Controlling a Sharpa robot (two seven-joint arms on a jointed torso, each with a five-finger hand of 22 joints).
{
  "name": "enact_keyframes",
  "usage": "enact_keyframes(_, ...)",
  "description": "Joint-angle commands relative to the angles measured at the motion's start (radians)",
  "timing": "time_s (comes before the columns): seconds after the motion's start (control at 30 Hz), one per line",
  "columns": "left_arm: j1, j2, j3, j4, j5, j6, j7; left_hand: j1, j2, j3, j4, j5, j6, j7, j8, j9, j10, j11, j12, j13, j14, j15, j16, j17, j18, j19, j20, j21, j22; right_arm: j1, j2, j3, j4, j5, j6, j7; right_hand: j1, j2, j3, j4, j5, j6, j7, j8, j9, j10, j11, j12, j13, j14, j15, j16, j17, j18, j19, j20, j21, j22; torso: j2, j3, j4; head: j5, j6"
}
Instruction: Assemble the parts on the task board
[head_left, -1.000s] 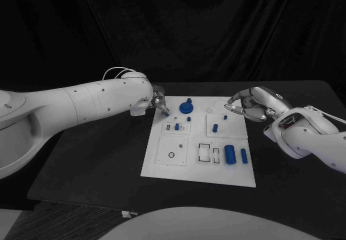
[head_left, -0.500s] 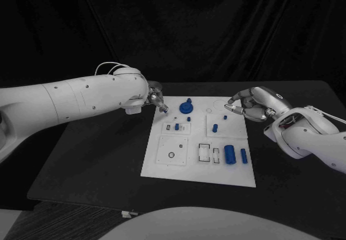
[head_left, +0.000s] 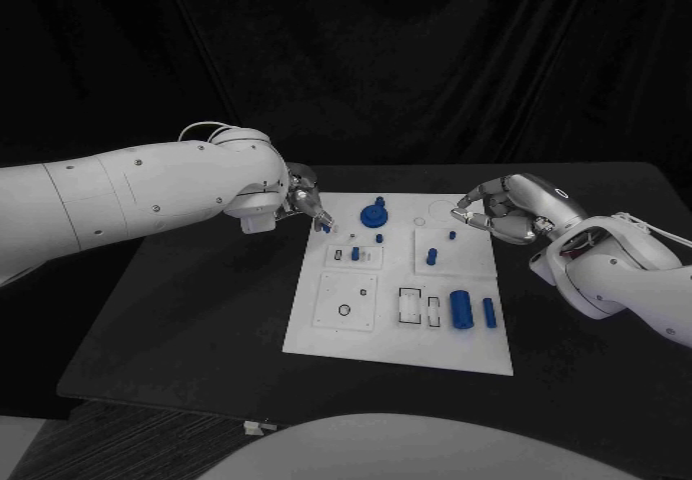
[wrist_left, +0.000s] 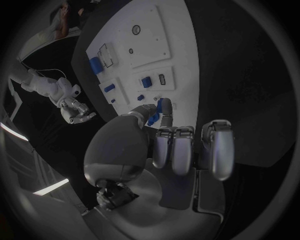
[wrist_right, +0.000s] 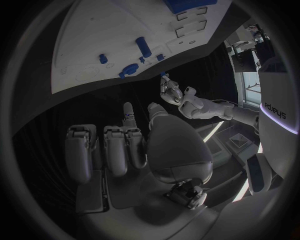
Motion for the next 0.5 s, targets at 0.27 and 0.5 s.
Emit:
enact_keyframes(0.27, -0.001, -0.038, 0.0, 0.051, 0.051, -0.071, -0.036, -0.025, -0.004, 0.067, 0.002, -0.004, 0.014, -0.006, 0.016, 0.031, 0.111, -0.005, 0.022, 0.255, 0.113, -0.016, 0.014, 0.264, -0.001, 0.041, -0.013, -0.02, 0.222, -0.002, 0.002, 0.001, 0.003, -0.006, -0.008, -0.007, 0.016, 0.017, -0.001, -0.001, 0.022, 0.008, 0.001, -0.003, 0.013, 0.108, 0.006, 0.02, 0.265, 0.1, -0.006, 0.017, 0.264, -0.013, 0.093, -0.001, 0.014, 0.271, -0.001, 0.0001, 0.0005, 0.005, 0.0)
enact_keyframes(0.5, -0.014, -0.037, 0.0, 0.061, 0.052, -0.099, -0.026, -0.027, -0.002, 0.068, 0.003, -0.004, 0.014, -0.006, 0.015, 0.03, 0.111, -0.004, 0.022, 0.255, 0.113, -0.016, 0.014, 0.264, -0.001, 0.041, -0.013, -0.021, 0.221, -0.002, 0.002, 0.001, 0.005, -0.006, -0.01, -0.006, 0.016, 0.017, -0.001, -0.001, 0.022, 0.008, 0.001, -0.003, 0.013, 0.108, 0.006, 0.02, 0.265, 0.1, -0.006, 0.017, 0.264, -0.013, 0.093, -0.001, 0.014, 0.271, 0.002, -0.001, -0.0001, 0.008, 0.0)
